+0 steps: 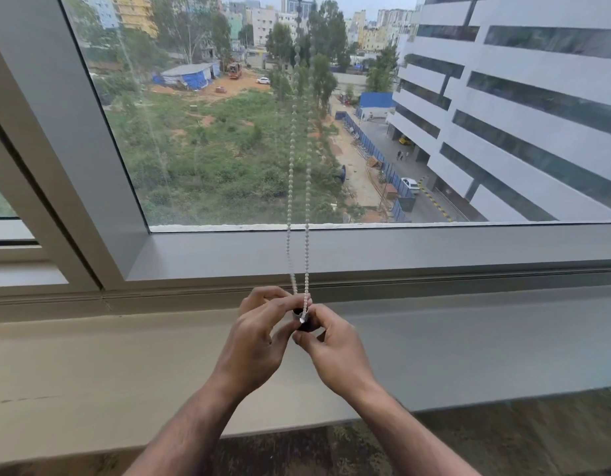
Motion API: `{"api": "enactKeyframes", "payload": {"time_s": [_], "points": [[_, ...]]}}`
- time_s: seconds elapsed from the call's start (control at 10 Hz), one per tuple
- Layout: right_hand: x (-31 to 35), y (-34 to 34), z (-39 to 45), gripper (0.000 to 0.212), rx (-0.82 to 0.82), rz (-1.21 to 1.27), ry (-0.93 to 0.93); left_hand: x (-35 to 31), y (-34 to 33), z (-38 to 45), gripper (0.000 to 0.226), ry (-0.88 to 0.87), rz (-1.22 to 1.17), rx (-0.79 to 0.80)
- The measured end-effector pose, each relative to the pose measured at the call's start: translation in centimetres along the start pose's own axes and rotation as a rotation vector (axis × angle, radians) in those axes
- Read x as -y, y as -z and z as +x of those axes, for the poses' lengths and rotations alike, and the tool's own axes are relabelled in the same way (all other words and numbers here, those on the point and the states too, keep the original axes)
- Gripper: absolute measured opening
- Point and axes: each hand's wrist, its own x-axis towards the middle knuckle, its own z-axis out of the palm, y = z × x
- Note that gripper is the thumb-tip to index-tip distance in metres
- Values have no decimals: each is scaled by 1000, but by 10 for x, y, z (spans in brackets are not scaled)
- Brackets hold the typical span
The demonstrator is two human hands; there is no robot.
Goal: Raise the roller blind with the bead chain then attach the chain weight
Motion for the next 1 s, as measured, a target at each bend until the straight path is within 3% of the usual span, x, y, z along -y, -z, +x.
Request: {"api": "enactKeyframes", "payload": {"time_s": [0.3,0.8,1.0], "points": [[-6,-17,14,13,-48,-16,40,8,-4,-4,83,94,-46,-15],[-6,-13,25,19,-111,-77,96,15,-5,1,71,174,-147,-33],[-13,-4,26,46,-57,-218,130,18,-3,10,53,186,-107,-87]]}}
